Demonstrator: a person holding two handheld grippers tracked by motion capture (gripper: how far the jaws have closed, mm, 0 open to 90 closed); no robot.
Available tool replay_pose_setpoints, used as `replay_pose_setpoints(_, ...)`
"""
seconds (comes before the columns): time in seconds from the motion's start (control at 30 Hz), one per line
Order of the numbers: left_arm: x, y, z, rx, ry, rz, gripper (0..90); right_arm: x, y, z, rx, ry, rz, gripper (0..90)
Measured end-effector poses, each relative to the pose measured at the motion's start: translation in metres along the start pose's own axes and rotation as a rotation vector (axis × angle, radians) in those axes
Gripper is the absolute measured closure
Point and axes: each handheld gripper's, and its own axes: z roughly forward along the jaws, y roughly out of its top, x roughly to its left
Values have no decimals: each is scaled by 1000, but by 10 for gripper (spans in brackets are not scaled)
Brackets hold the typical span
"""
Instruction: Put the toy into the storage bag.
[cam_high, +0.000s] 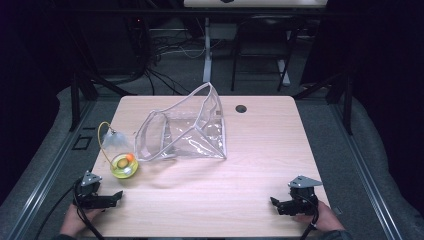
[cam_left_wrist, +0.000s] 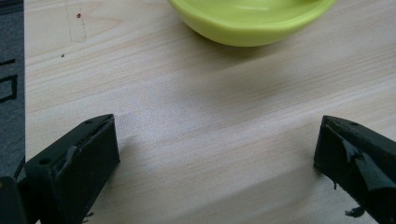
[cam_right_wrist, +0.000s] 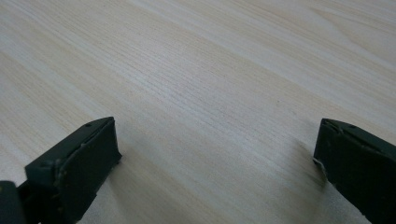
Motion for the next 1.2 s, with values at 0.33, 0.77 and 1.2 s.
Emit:
replay_pose_setpoints(0.33, 0, 1, 0, 5, -3, 7, 0, 0, 0, 0, 2, 3, -1, 0)
replay_pose_setpoints(0.77, 1, 1, -2, 26, -8, 14, 0, 0, 0, 0, 2, 1, -3, 0)
replay_pose_setpoints(1.2, 7, 14, -25, -44, 18, -53, 0, 0, 0, 0, 1, 1, -3, 0)
